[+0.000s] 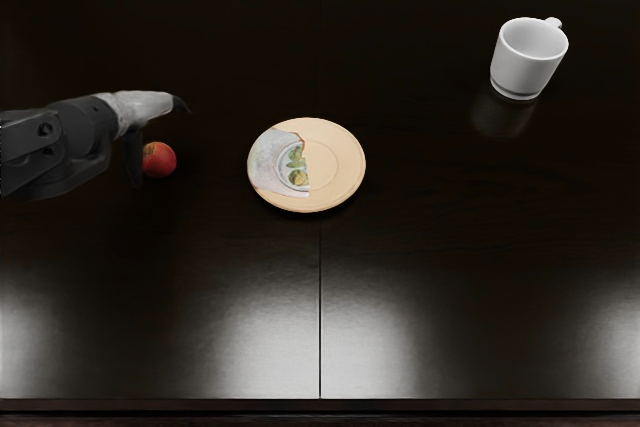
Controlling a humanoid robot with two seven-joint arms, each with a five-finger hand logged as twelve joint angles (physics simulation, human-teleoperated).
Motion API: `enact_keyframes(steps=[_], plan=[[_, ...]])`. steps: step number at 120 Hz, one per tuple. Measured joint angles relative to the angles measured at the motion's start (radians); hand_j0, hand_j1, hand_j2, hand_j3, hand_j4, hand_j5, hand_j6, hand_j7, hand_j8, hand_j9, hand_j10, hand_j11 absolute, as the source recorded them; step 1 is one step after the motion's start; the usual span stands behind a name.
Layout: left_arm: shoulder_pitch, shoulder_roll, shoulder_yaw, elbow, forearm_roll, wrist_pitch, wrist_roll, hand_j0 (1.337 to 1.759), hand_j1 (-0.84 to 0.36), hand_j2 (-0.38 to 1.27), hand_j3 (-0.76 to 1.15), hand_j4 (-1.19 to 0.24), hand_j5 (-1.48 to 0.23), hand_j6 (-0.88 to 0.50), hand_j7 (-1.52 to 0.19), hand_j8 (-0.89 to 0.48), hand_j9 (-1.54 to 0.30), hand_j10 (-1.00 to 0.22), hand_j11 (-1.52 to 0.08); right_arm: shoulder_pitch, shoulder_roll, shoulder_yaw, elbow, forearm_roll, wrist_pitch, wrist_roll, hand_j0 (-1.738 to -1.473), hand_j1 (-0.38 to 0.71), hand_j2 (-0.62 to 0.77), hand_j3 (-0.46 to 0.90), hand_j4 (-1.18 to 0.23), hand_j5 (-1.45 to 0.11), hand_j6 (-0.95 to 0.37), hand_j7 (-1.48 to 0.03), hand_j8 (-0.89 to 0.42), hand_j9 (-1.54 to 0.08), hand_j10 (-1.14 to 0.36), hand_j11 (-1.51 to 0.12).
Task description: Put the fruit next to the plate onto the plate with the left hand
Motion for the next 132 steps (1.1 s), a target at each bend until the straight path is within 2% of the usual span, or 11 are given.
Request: enact_keyframes(steps=[17,47,66,84,132], plan=[[0.000,-0.025,0.040,0.020,0.007,0.045,0.000,1.658,0.10,0.05,0.00,-0.22,-0.28,-0.22,-0.28,-0.22,-0.28,-0.22,-0.28,0.000,0.000,0.000,0.000,0.000,0.000,0.000,-1.658,-0.35,0.00,0.00,0.00,0.00,0.00,0.00,0.00,0.00,0.00,0.00],[0.007,-0.118,0.104,0.119,0.010,0.144,0.000,1.658,0.06,0.05,0.00,-0.24,-0.31,-0.25,-0.31,-0.25,-0.31,-0.24,-0.31,-0.001,0.000,0.001,0.000,0.000,-0.001,0.000,-1.658,-0.35,0.00,0.00,0.00,0.00,0.00,0.00,0.00,0.00,0.00,0.00],[0.016,-0.121,0.112,0.171,0.010,0.163,0.000,1.658,0.06,0.05,0.00,-0.25,-0.32,-0.25,-0.32,-0.25,-0.32,-0.25,-0.32,-0.001,0.000,0.000,0.000,-0.001,-0.001,0.000,-1.658,-0.35,0.00,0.00,0.00,0.00,0.00,0.00,0.00,0.00,0.00,0.00],[0.007,-0.131,0.173,0.204,0.008,0.220,0.000,1.658,0.05,0.05,0.00,-0.26,-0.33,-0.26,-0.33,-0.26,-0.33,-0.25,-0.33,-0.001,0.000,0.000,0.000,-0.001,0.000,0.000,-1.658,-0.35,0.00,0.00,0.00,0.00,0.00,0.00,0.00,0.00,0.00,0.00],[-0.006,-0.181,0.191,0.243,-0.012,0.177,0.000,1.658,-0.09,0.08,0.00,-0.37,-0.48,-0.37,-0.48,-0.37,-0.48,-0.37,-0.48,-0.002,0.000,0.001,0.000,0.001,-0.001,0.000,-1.658,-0.35,0.00,0.00,0.00,0.00,0.00,0.00,0.00,0.00,0.00,0.00]])
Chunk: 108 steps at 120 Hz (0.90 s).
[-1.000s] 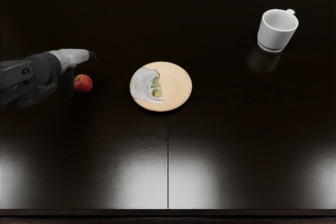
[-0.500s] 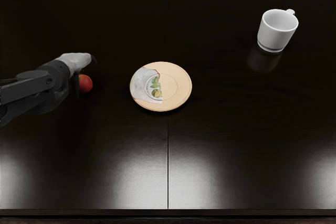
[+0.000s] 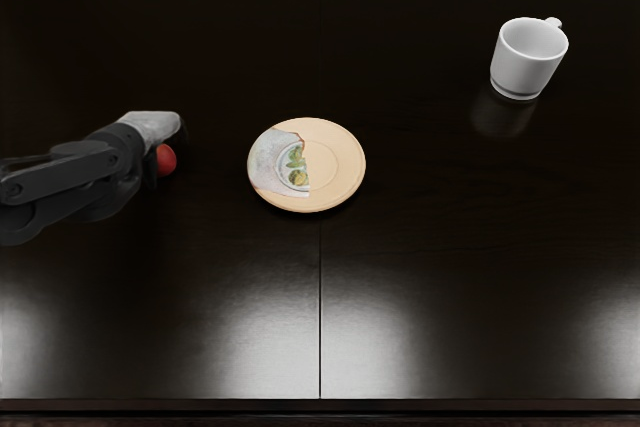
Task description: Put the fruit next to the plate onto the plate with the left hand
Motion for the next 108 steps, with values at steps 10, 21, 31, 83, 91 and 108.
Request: enact_keyframes(steps=[10,21,31,83,91,108], plan=[[0.000,-0.004,0.001,0.002,0.000,-0.004,0.000,1.658,-0.10,0.08,0.00,-0.38,-0.49,-0.38,-0.49,-0.38,-0.49,-0.38,-0.49,0.000,0.000,0.000,0.000,0.000,0.000,0.000,-1.658,-0.35,0.00,0.00,0.00,0.00,0.00,0.00,0.00,0.00,0.00,0.00],[0.001,-0.005,0.002,0.004,-0.001,-0.007,0.000,1.658,-0.12,0.08,0.00,-0.40,-0.51,-0.40,-0.51,-0.40,-0.51,-0.40,-0.51,-0.001,0.000,0.000,0.000,0.000,0.000,0.000,-1.658,-0.35,0.00,0.00,0.00,0.00,0.00,0.00,0.00,0.00,0.00,0.00],[0.003,-0.005,0.002,0.005,-0.001,-0.007,0.000,1.658,-0.15,0.09,0.00,-0.42,-0.54,-0.42,-0.54,-0.42,-0.54,-0.42,-0.54,-0.003,0.000,0.000,0.000,0.000,0.000,0.000,-1.658,-0.35,0.00,0.00,0.00,0.00,0.00,0.00,0.00,0.00,0.00,0.00],[0.003,-0.003,0.002,0.015,-0.011,-0.024,0.000,1.656,-0.26,0.06,0.00,-0.55,-0.69,-0.48,-0.70,-0.45,-0.70,-0.54,-0.70,-0.006,0.000,-0.001,0.000,0.000,0.000,0.000,-1.658,-0.35,0.00,0.00,0.00,0.00,0.00,0.00,0.00,0.00,0.00,0.00],[0.005,-0.003,0.002,0.016,-0.009,-0.027,0.001,1.653,-0.26,0.03,0.00,-0.59,-0.69,-0.46,-0.73,-0.41,-0.74,-0.57,-0.74,-0.006,0.000,-0.001,0.000,0.000,0.000,0.000,-1.658,-0.35,0.00,0.00,0.00,0.00,0.00,0.00,0.00,0.00,0.00,0.00],[-0.002,-0.005,0.002,0.016,-0.019,-0.038,0.001,1.652,-0.28,0.12,0.00,-0.63,-0.79,-0.42,-0.80,-0.40,-0.82,-0.61,-0.82,-0.006,0.000,0.000,-0.001,0.000,0.000,0.000,-1.658,-0.35,0.00,0.00,0.00,0.00,0.00,0.00,0.00,0.00,0.00,0.00]])
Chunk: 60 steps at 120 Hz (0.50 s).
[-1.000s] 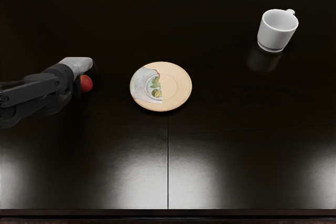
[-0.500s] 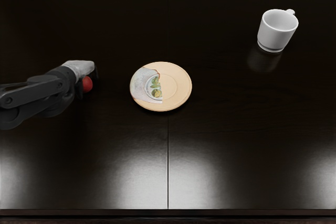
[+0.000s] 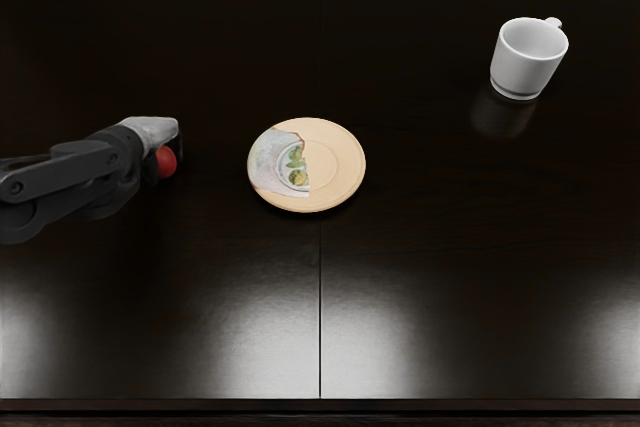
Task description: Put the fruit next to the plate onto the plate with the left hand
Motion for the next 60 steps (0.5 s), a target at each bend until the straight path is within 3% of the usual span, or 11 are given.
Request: enact_keyframes(steps=[26,34,60], plan=[[-0.019,-0.012,-0.002,-0.003,-0.020,-0.012,0.000,1.651,-0.28,0.25,0.00,-0.69,-0.91,-0.43,-0.91,-0.39,-0.92,-0.68,-0.92,-0.001,0.000,0.000,-0.001,0.000,0.000,0.000,-1.658,-0.35,0.00,0.00,0.00,0.00,0.00,0.00,0.00,0.00,0.00,0.00],[-0.037,-0.014,-0.005,-0.007,-0.025,-0.020,0.000,1.652,-0.29,0.31,0.00,-0.70,-0.93,-0.41,-0.93,-0.47,-0.94,-0.68,-0.94,-0.001,0.000,0.000,-0.001,0.000,0.000,0.000,-1.658,-0.35,0.00,0.00,0.00,0.00,0.00,0.00,0.00,0.00,0.00,0.00],[-0.154,-0.063,-0.013,-0.014,-0.081,-0.078,0.000,1.652,-0.30,0.37,0.00,-0.71,-0.98,-0.43,-0.95,-0.43,-0.96,-0.71,-0.96,-0.001,0.000,0.000,-0.001,0.000,0.000,0.000,-1.658,-0.35,0.00,0.00,0.00,0.00,0.00,0.00,0.00,0.00,0.00,0.00]])
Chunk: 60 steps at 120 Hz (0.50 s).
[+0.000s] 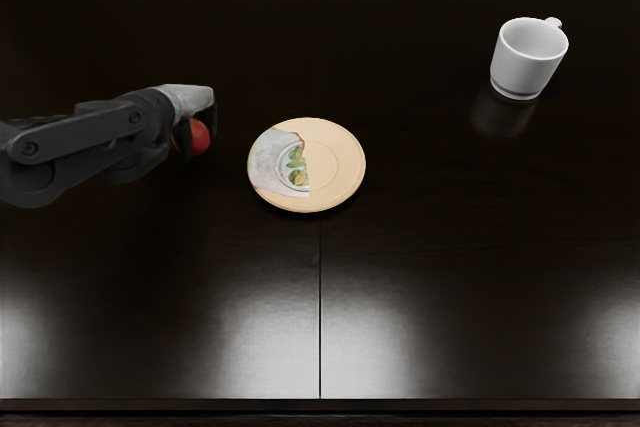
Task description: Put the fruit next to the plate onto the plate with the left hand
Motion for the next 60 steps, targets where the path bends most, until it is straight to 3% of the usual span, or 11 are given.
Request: enact_keyframes(steps=[9,17,19,22,60], plan=[[-0.027,-0.026,-0.002,-0.001,-0.033,-0.025,0.000,1.652,-0.33,0.44,0.00,-0.70,-0.98,-0.42,-0.95,-0.39,-0.96,-0.68,-0.96,0.001,0.000,-0.001,0.000,-0.001,0.001,0.000,-1.658,-0.35,0.00,0.00,0.00,0.00,0.00,0.00,0.00,0.00,0.00,0.00],[-0.050,-0.060,-0.002,-0.001,-0.057,-0.038,0.000,1.652,-0.33,0.40,0.00,-0.70,-0.99,-0.42,-0.96,-0.40,-0.96,-0.67,-0.96,0.002,0.000,0.000,0.001,-0.002,0.001,0.000,-1.658,-0.35,0.00,0.00,0.00,0.00,0.00,0.00,0.00,0.00,0.00,0.00],[-0.056,-0.068,-0.003,0.000,-0.062,-0.040,0.000,1.651,-0.30,0.31,0.00,-0.70,-0.99,-0.41,-0.96,-0.40,-0.96,-0.67,-0.96,0.002,0.000,0.000,0.001,-0.002,0.001,0.000,-1.658,-0.35,0.00,0.00,0.00,0.00,0.00,0.00,0.00,0.00,0.00,0.00],[-0.060,-0.073,-0.003,0.000,-0.067,-0.042,-0.001,1.652,-0.30,0.34,0.00,-0.71,-0.99,-0.43,-0.96,-0.40,-0.96,-0.67,-0.96,0.002,0.000,0.000,0.001,-0.002,0.001,0.000,-1.658,-0.35,0.00,0.00,0.00,0.00,0.00,0.00,0.00,0.00,0.00,0.00],[-0.062,-0.161,-0.055,0.002,-0.081,-0.047,0.000,1.653,-0.30,0.35,0.00,-0.69,-0.99,-0.43,-0.94,-0.41,-0.95,-0.69,-0.95,0.004,0.000,0.000,0.000,-0.003,0.001,0.000,-1.658,-0.35,0.00,0.00,0.00,0.00,0.00,0.00,0.00,0.00,0.00,0.00]])
